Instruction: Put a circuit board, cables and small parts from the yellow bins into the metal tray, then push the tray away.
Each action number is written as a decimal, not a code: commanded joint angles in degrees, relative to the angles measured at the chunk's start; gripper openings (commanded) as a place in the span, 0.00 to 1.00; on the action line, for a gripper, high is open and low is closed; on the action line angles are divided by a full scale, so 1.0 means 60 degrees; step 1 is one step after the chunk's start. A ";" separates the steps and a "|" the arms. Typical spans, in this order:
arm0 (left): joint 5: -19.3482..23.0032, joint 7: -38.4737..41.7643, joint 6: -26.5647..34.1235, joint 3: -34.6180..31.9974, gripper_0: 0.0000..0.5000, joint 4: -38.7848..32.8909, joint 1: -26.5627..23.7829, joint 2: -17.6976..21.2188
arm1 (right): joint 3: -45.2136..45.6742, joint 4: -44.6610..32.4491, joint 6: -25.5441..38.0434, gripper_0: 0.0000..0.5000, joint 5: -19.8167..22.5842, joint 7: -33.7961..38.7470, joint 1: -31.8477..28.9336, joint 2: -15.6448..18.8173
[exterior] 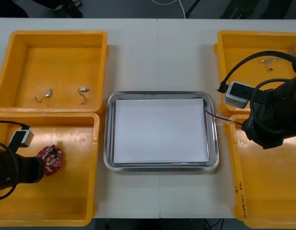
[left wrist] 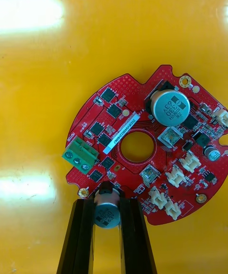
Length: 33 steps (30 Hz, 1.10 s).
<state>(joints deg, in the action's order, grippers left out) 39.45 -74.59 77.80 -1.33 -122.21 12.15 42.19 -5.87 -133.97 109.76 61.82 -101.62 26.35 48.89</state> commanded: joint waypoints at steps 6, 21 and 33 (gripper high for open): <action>-0.0086 -0.1250 -0.0281 -0.0305 0.00 -0.0447 0.0567 -0.0045 | -0.0077 -0.0230 0.0040 0.00 0.0024 0.0428 0.0296 -0.0092; 0.0031 -0.1192 -0.0237 -0.0437 1.00 -0.0462 0.0538 -0.0045 | -0.0062 -0.0230 0.0040 0.00 0.0068 0.0428 0.0296 -0.0092; 0.0500 -0.0869 0.1916 -0.1214 1.00 -0.1297 -0.0209 -0.0059 | -0.0062 -0.0230 0.0040 0.00 0.0083 0.0428 0.0296 -0.0092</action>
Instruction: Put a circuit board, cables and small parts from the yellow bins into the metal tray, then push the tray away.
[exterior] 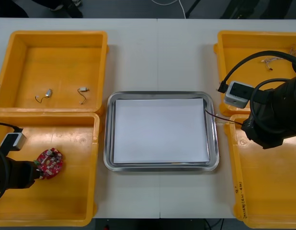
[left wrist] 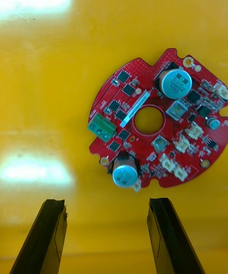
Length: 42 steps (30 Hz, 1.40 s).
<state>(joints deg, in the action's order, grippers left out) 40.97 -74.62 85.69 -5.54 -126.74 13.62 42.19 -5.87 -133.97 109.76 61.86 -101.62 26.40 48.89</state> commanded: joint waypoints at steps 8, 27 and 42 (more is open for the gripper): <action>0.0525 -0.0615 0.1715 -0.0995 1.00 -0.0570 -0.1362 -0.0045 | -0.0077 -0.0229 0.0039 0.00 0.0076 0.0427 0.0288 -0.0092; 0.0628 0.1846 0.3033 -0.1098 1.00 -0.0526 -0.2725 -0.0074 | -0.0077 -0.0229 0.0039 0.00 0.0062 0.0457 0.0288 -0.0092; 0.0642 0.4087 0.3385 -0.1098 1.00 0.0646 -0.3794 -0.0484 | -0.0077 -0.0229 0.0039 0.00 0.0106 0.0471 0.0288 -0.0092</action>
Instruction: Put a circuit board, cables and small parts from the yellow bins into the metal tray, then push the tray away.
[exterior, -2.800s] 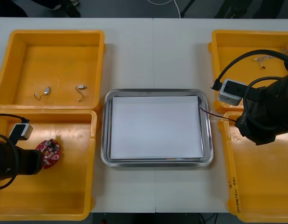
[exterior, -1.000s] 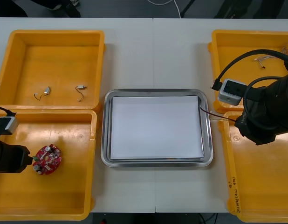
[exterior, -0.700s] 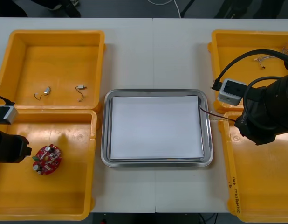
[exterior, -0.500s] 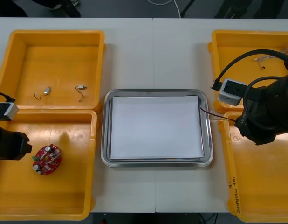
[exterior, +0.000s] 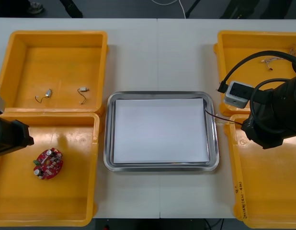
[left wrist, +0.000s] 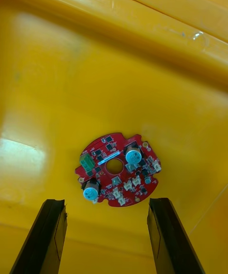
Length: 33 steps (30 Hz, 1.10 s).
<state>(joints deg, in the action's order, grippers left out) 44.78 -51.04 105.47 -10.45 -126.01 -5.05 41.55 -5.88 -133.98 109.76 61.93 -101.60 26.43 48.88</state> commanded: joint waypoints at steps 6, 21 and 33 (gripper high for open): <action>-0.0256 0.0465 0.0043 -0.0324 1.00 0.1050 -0.0931 -0.0524 | -0.0075 -0.0244 0.0039 0.00 0.0122 0.0469 0.0283 -0.0090; -0.0725 0.1271 -0.1436 -0.0617 1.00 0.0962 0.0578 -0.0582 | -0.0075 -0.0229 0.0039 0.00 0.0107 0.0469 0.0283 -0.0090; -0.1223 0.1212 -0.2066 -0.0632 1.00 0.0977 0.1208 -0.1110 | -0.0075 -0.0229 0.0039 0.00 0.0137 0.0469 0.0268 -0.0090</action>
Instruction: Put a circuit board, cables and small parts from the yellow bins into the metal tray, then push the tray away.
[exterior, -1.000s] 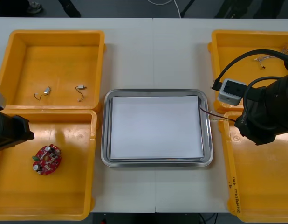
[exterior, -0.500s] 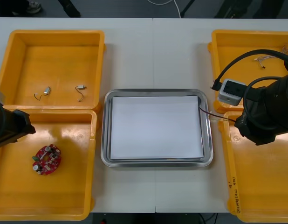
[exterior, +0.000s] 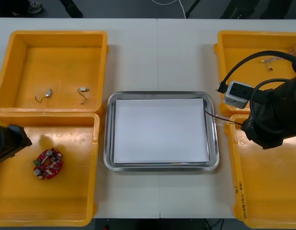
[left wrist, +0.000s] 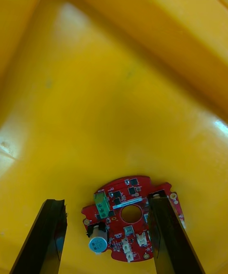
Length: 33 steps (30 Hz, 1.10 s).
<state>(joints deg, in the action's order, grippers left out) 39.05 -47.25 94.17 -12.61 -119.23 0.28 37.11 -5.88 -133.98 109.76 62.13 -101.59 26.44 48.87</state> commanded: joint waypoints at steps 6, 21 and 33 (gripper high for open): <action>-0.0444 0.0522 -0.0226 -0.0227 1.00 -0.0153 0.0481 -0.0633 | -0.0074 -0.0229 0.0039 0.00 0.0105 0.0468 0.0281 -0.0089; -0.0766 0.0434 -0.0870 0.0286 1.00 0.0199 0.0774 -0.0809 | -0.0074 -0.0229 0.0039 0.00 0.0134 0.0468 0.0267 -0.0089; -0.0927 0.0346 -0.1515 0.0725 1.00 0.0667 0.0833 -0.0809 | -0.0074 -0.0229 0.0039 0.00 0.0163 0.0468 0.0267 -0.0089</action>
<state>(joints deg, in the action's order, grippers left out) 34.29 -47.25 86.30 -9.67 -115.54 3.67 33.01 -5.88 -133.98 109.76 62.46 -101.58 26.44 48.87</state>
